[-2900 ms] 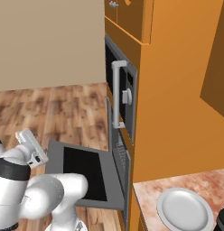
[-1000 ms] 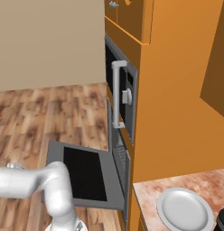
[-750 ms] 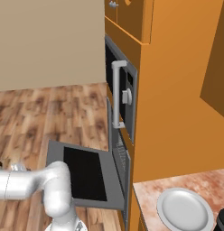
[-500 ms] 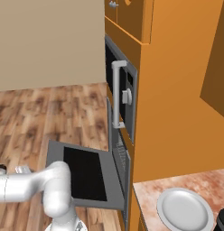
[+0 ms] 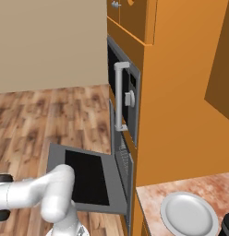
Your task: Place the fish on the bottom rack of the oven, and slide the tray back inside. Close the oven door.
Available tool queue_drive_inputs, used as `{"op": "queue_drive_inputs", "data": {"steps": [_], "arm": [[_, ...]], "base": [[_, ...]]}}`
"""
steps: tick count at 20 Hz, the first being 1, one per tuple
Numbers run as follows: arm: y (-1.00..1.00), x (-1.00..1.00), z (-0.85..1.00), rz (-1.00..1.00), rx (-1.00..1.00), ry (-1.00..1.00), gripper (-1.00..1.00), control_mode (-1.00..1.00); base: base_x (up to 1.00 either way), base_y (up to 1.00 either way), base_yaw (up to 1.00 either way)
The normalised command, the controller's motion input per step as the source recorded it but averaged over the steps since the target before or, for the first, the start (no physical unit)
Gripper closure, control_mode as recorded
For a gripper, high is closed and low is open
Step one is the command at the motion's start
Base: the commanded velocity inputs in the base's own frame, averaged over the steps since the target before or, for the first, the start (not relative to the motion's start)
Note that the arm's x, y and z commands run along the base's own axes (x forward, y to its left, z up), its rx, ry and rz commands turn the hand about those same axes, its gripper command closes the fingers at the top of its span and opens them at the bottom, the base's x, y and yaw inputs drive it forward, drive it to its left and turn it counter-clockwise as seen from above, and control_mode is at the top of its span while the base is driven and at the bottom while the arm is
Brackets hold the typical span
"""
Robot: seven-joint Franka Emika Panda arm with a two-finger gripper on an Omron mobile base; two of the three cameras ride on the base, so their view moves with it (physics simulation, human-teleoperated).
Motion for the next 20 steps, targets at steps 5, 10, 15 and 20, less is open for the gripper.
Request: {"op": "queue_drive_inputs", "data": {"steps": [5, 10, 15, 20], "arm": [[0.17, 0.14, -1.00, -0.19, -0.10, -0.01, -1.00, -1.00], [0.00, 0.31, -1.00, -0.27, -0.19, -0.04, -1.00, -1.00], [-0.05, 0.35, -1.00, -0.29, -0.25, -0.12, -1.00, -1.00], [-0.54, 0.04, -0.95, -0.38, -0.27, -0.35, -1.00, -1.00]], "base": [[0.00, 0.00, 0.00], [0.00, 0.00, 0.00], [0.00, 0.00, 0.00], [0.00, 0.00, 0.00]]}}
